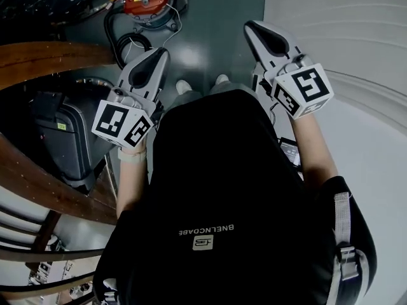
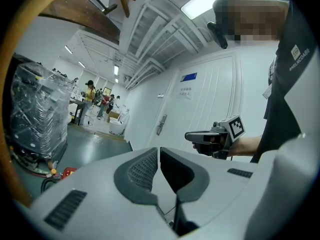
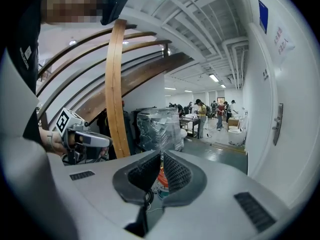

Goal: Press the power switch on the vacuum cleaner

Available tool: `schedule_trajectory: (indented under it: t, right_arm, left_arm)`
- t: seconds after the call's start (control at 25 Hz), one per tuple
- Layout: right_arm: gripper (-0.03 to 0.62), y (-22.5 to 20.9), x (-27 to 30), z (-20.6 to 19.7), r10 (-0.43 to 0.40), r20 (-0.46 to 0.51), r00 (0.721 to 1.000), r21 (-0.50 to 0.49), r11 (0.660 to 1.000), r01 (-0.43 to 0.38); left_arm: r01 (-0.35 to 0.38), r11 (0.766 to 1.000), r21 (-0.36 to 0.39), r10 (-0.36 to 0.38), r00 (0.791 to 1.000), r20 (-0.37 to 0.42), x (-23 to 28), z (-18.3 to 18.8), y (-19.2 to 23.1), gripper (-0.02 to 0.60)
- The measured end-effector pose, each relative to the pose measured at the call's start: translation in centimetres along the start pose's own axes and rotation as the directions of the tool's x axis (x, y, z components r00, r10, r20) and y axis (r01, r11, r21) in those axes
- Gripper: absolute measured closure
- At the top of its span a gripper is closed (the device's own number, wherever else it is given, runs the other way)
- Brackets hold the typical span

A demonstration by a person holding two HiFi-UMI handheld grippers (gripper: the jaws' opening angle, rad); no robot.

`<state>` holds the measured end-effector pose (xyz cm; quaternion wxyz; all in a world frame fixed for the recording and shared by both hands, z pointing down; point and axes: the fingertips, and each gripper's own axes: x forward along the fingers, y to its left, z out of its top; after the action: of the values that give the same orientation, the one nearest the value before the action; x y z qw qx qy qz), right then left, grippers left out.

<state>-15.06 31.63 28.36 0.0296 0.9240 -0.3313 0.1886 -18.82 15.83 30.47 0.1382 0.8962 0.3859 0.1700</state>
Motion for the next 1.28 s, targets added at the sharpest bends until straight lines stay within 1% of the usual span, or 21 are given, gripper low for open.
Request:
schedule_trajectory:
  t: [0.24,0.44,0.56,0.72,0.88,1.0,1.28]
  right_arm:
    - [0.559,1.9,3.7,1.4,0.024,-0.01,1.0,-0.019,1.0,-0.024]
    - [0.559,1.3,7.5,2.3,0.074,-0.009,0.997,-0.026,0.997,-0.074]
    - [0.559,0.2,10.5,2.8,0.126,-0.016,0.992,-0.032,0.991,-0.126]
    - [0.559,-3.1,14.9,3.4,0.187,-0.031,0.982,-0.026,0.982,-0.188]
    - [0.559,-7.1,19.7,4.8,0.257,-0.049,0.965,-0.03,0.966,-0.259]
    - [0.559,-9.6,23.1,5.9,0.317,-0.061,0.946,-0.037,0.947,-0.32]
    - [0.559,-12.3,29.9,7.6,0.464,-0.11,0.879,-0.044,0.881,-0.471]
  left_arm:
    - [-0.028,1.0,-0.005,0.028,1.0,0.003,-2.3,0.6,3.5,0.566]
    - [-0.071,0.997,-0.017,0.071,0.997,0.012,-1.6,1.3,6.1,0.566]
    - [-0.116,0.993,-0.027,0.117,0.993,0.015,-0.5,1.9,8.3,0.566]
    - [-0.19,0.981,-0.043,0.191,0.981,0.024,2.3,3.2,11.5,0.566]
    - [-0.277,0.959,-0.062,0.279,0.96,0.031,5.3,5.2,14.8,0.566]
    - [-0.339,0.937,-0.088,0.343,0.938,0.041,7.5,6.3,16.7,0.566]
    - [-0.482,0.862,-0.158,0.495,0.868,0.05,10.2,8.0,19.4,0.566]
